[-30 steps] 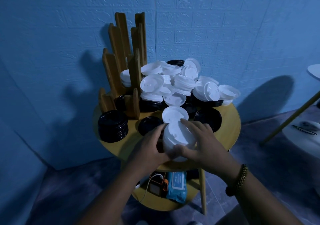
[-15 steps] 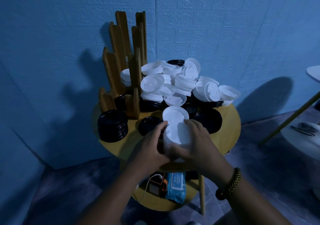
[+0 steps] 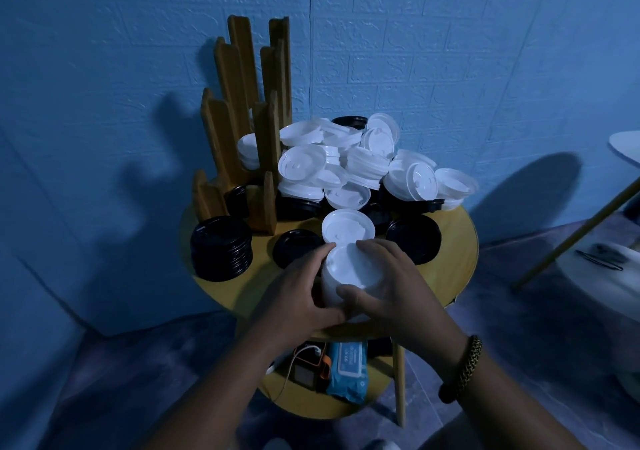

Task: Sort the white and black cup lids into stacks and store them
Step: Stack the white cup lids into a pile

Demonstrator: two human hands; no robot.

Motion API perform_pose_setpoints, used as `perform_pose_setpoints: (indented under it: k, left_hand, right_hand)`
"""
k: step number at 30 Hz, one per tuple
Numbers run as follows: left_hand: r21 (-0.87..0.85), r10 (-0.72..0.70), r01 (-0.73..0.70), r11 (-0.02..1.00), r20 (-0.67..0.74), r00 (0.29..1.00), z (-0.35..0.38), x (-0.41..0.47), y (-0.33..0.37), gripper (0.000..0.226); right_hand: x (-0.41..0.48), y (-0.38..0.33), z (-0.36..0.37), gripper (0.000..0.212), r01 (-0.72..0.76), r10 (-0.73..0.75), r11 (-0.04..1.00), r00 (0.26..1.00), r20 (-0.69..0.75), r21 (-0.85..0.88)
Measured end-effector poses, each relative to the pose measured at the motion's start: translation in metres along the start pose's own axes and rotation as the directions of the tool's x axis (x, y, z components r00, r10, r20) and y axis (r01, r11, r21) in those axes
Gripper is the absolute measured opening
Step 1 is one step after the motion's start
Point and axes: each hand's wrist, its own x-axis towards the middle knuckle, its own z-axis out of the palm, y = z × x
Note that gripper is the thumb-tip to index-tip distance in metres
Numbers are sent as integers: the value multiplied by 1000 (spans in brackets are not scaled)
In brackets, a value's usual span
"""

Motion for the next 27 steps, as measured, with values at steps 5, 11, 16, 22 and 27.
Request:
perform_pose_setpoints:
  k: [5,11,16,22,27]
  left_hand:
    - [1,14,-14,1000,-22,1000,2,0,-2,91]
    - [-40,-2,2,999,-22,1000,1,1,-2,87]
    - [-37,5,-6,999,-29,1000,0,0,-1,79]
    - [-32,2,-3,999,-40,999,1,1,-1,82]
    - [-30,3,-4,1000,-39,999,1,0,-2,83]
  right_hand:
    - [2,2,-7,81,26,-23,998,998,58,-63]
    - [30,26,-30,35,45,-37,984,998,-47,174]
    - [62,49,-32,30,121,-116,920,993,35,-373]
    - [76,40,-30,22,172,-78,856,975,206,-488]
    - [76,42,-28,15,162,-105,893,982,156,-419]
